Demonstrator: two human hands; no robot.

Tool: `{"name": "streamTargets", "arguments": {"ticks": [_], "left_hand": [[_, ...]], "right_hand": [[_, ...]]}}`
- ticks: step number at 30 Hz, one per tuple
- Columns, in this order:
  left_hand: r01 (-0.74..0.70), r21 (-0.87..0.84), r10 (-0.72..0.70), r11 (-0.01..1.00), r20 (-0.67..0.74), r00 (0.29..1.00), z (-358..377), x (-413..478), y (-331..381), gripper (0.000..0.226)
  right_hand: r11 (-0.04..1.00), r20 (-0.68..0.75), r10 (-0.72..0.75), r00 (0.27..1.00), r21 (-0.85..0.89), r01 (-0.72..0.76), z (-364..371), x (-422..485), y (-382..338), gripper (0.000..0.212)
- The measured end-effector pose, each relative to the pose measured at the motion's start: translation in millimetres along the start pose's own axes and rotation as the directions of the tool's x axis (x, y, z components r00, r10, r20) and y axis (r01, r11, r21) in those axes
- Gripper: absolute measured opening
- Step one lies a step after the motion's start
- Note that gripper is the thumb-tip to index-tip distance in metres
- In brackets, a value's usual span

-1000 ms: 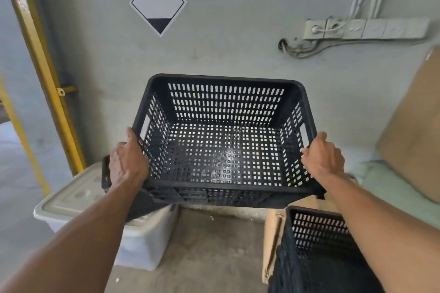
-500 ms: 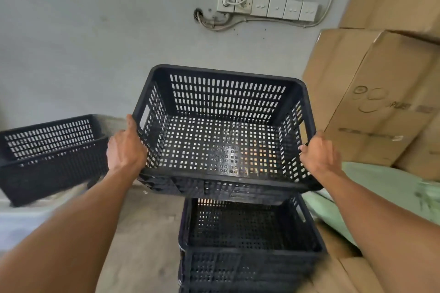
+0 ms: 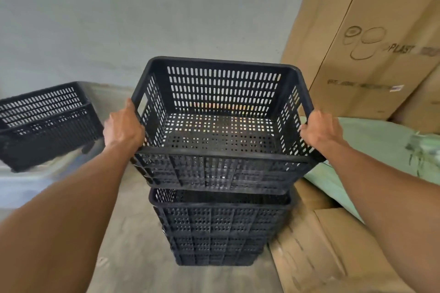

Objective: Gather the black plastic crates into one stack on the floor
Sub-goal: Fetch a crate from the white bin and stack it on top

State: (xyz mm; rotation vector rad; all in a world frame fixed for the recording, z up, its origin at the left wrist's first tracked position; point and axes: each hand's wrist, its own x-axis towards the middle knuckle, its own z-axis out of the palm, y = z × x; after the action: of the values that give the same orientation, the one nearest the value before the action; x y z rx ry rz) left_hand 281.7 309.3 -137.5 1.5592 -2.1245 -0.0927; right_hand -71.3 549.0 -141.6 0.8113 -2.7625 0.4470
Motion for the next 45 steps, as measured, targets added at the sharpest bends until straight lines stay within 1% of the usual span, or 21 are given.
{"name": "streamTargets", "arguments": {"ticks": [3,8,11,17,21,30,36,40,42,45], "left_hand": [[0.001,0.033,-0.001,0.999,0.018,1.0,0.7,1.8,4.4,0.049],[0.039,0.047,-0.042,0.998,0.067,0.997,2.5,-5.4,8.2,0.041],[0.046,0.047,-0.049,0.998,0.066,0.997,3.1,-9.0,10.2,0.041],[0.05,0.048,-0.053,0.998,0.072,0.996,6.6,-14.5,14.8,0.04],[0.061,0.043,-0.065,0.997,0.078,0.995,10.8,-15.7,14.2,0.042],[0.077,0.059,-0.083,0.995,0.11,0.99,16.5,-3.7,16.1,0.041],[0.056,0.087,-0.065,0.995,0.103,0.993,22.6,3.8,18.0,0.035],[0.067,0.111,-0.079,0.992,0.103,0.992,26.1,-0.1,18.3,0.032],[0.034,0.131,-0.047,0.991,0.097,0.994,27.2,-1.1,17.2,0.034],[-0.143,0.148,0.127,0.979,0.112,0.985,28.5,0.6,17.9,0.045]], "right_hand": [[0.999,0.027,-0.005,1.0,-0.033,0.006,0.8,6.7,2.9,0.019],[0.997,0.067,-0.011,0.998,-0.082,0.017,8.4,11.0,8.8,0.015],[0.996,0.082,-0.012,0.997,-0.085,0.018,14.2,10.3,12.5,0.023],[0.996,0.098,-0.021,0.995,-0.086,0.03,16.2,13.5,19.5,0.026],[0.996,0.107,-0.03,0.994,-0.086,0.039,19.6,13.6,20.4,0.035],[0.994,0.132,-0.028,0.991,-0.098,0.041,25.0,25.9,16.4,0.018],[0.994,0.145,-0.007,0.989,-0.105,0.022,27.2,32.7,12.3,0.021],[0.996,0.145,-0.002,0.989,-0.092,0.015,26.4,29.2,13.1,0.025],[0.995,0.121,-0.03,0.992,-0.087,0.041,24.6,24.7,13.7,0.032],[0.981,0.044,-0.173,0.984,-0.087,0.176,19.6,17.1,14.3,0.049]]}}
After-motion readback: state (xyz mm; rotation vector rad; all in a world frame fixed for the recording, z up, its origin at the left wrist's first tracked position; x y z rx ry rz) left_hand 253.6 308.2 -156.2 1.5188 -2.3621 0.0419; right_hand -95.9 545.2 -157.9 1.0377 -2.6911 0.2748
